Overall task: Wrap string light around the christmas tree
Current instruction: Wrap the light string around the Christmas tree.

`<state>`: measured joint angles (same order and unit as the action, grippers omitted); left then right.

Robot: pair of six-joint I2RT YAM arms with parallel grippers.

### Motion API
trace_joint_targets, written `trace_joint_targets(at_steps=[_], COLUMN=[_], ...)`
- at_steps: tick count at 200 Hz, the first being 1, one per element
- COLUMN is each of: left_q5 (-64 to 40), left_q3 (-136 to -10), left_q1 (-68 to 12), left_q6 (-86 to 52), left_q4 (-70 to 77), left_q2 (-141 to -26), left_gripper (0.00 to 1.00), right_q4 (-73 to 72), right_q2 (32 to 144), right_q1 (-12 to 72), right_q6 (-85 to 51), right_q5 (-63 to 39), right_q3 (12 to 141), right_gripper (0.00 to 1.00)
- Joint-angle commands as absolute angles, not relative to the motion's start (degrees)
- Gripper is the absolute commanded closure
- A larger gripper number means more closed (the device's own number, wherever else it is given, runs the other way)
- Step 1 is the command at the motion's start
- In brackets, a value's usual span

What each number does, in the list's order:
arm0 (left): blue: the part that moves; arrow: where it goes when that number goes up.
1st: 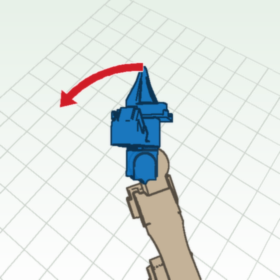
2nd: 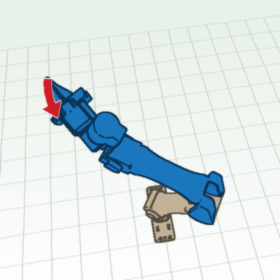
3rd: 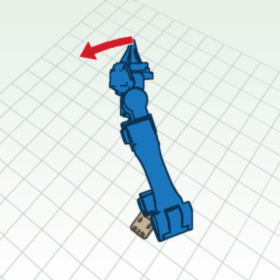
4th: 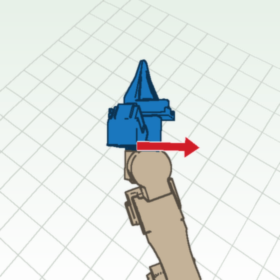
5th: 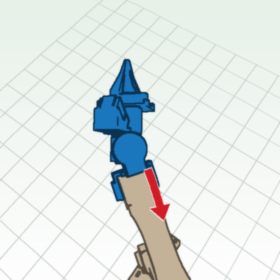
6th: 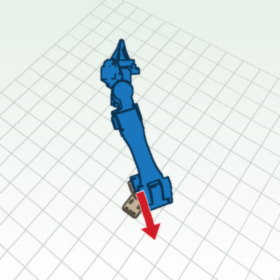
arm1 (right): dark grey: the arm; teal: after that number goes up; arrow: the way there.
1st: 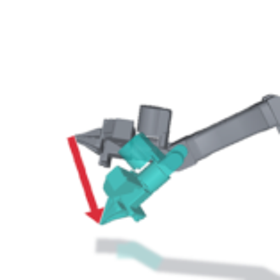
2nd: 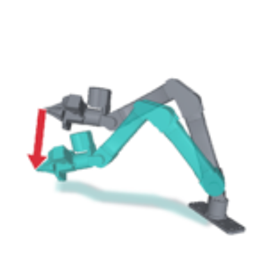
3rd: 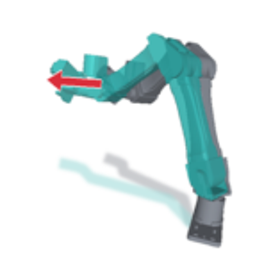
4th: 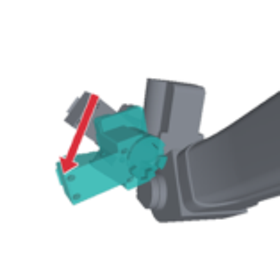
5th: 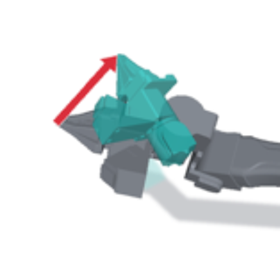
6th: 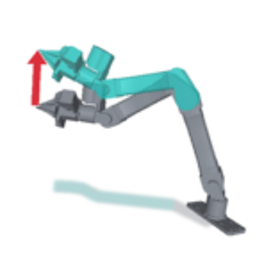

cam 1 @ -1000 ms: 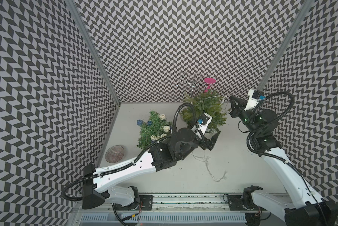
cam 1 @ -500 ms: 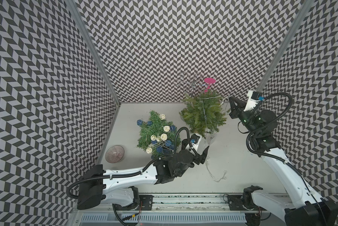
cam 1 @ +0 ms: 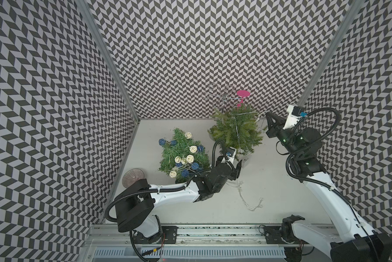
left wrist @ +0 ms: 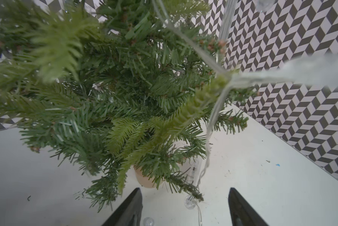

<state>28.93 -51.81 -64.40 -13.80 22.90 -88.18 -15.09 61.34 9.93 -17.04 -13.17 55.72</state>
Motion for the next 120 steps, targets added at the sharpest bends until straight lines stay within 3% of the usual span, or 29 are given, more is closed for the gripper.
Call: trace_joint_targets(at_steps=[1, 70, 90, 107, 120], left_q5=[30.2, 28.0, 26.9, 27.1, 26.9], left_q3=[-54.9, -55.8, -56.4, -57.0, -56.4], left_q1=[-64.7, -63.3, -63.2, -63.2, -63.2], left_q6=[-14.5, -15.0, -14.5, -14.4, -14.5], left_q4=[24.7, 27.1, 27.9, 26.5, 26.5], left_q2=[-88.7, -90.3, -90.7, -90.8, -90.1], left_gripper=[0.32, 0.44, 0.63, 0.88, 0.97], right_q4=[-17.9, -17.8, -18.0, -17.8, -17.9], right_q2=[61.2, 60.7, 60.6, 60.7, 60.8], right_q1=[9.6, 9.6, 9.6, 9.5, 9.5], right_q6=[-17.1, -17.3, -17.3, -17.1, -17.0], right_q5=[-13.4, -13.4, -13.4, -13.2, -12.9], right_q3=[55.3, 55.2, 55.1, 55.2, 55.1], right_gripper=[1.0, 1.0, 1.0, 1.0, 1.0])
